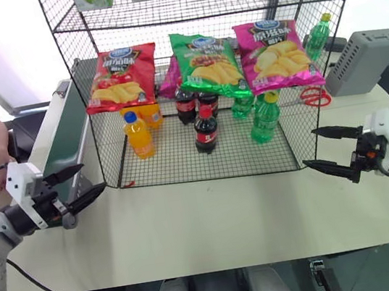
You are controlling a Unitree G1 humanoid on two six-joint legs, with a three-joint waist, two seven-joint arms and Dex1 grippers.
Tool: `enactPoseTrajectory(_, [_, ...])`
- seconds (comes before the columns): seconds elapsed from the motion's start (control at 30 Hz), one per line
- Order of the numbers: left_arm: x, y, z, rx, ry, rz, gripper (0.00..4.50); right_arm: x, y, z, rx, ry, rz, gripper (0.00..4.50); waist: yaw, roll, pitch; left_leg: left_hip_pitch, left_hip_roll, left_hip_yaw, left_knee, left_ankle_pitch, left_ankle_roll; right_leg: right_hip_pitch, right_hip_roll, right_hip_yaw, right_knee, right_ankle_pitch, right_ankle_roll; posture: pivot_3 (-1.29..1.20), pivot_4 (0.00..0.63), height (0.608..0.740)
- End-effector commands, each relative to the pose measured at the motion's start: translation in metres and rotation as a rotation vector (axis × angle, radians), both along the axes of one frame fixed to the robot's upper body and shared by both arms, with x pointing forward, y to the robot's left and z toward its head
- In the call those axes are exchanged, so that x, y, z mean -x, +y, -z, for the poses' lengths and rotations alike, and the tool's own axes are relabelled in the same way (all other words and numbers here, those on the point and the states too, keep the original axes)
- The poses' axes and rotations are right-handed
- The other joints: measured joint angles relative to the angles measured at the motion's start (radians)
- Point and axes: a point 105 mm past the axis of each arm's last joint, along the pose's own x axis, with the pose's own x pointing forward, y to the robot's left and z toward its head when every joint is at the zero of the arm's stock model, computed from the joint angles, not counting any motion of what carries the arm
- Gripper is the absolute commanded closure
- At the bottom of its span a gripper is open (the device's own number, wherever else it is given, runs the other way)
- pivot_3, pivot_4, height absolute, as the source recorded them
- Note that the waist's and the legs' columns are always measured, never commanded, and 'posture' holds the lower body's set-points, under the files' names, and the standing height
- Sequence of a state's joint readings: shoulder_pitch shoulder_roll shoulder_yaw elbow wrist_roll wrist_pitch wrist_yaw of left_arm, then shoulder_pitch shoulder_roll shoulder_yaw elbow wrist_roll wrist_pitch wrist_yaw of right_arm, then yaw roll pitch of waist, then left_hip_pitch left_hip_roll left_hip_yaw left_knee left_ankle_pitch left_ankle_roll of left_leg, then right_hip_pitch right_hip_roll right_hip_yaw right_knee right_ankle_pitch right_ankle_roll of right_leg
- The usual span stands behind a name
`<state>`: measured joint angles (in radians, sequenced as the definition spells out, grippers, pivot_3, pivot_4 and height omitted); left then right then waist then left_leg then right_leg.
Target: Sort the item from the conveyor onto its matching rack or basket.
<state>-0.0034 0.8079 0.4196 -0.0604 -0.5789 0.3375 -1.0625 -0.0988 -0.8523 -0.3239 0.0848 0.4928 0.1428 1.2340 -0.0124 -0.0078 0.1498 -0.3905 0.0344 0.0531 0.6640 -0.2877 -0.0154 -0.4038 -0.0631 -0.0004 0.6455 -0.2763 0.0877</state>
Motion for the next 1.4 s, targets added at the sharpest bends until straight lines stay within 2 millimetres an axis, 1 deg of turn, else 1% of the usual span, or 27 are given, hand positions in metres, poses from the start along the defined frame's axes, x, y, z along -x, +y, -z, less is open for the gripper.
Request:
enactPoseTrajectory(0.03, [0.002,0.002,-0.014,-0.002,-0.059,0.005,0.06,-0.001,0.000,-0.010,0.016,-0.043,-0.006,0.00,0.000,0.000,0.000,0.000,0.000,0.000,0.000,0.000,0.000,0.000,0.000,0.000,0.000,0.000,0.000,0.00,0.150,0.740])
enactPoseTrajectory(0.27, [0.002,0.003,-0.015,0.002,-0.064,0.006,0.06,-0.002,0.002,-0.011,0.015,-0.045,-0.010,0.00,0.000,0.000,0.000,0.000,0.000,0.000,0.000,0.000,0.000,0.000,0.000,0.000,0.000,0.000,0.000,0.00,0.150,0.740])
enactPoseTrajectory(0.9, [0.012,0.004,-0.012,0.024,-0.078,0.034,0.06,0.001,0.004,-0.012,0.012,-0.039,-0.025,0.00,0.000,0.000,0.000,0.000,0.000,0.000,0.000,0.000,0.000,0.000,0.000,0.000,0.000,0.000,-0.001,0.00,0.150,0.740])
enactPoseTrajectory(1.4, [0.016,0.005,-0.006,0.026,-0.067,0.041,0.06,0.001,0.007,-0.010,0.017,-0.041,-0.026,0.00,0.000,0.000,0.000,0.000,0.000,0.000,0.000,0.000,0.000,0.000,0.000,0.000,0.000,-0.001,-0.002,0.00,0.150,0.740])
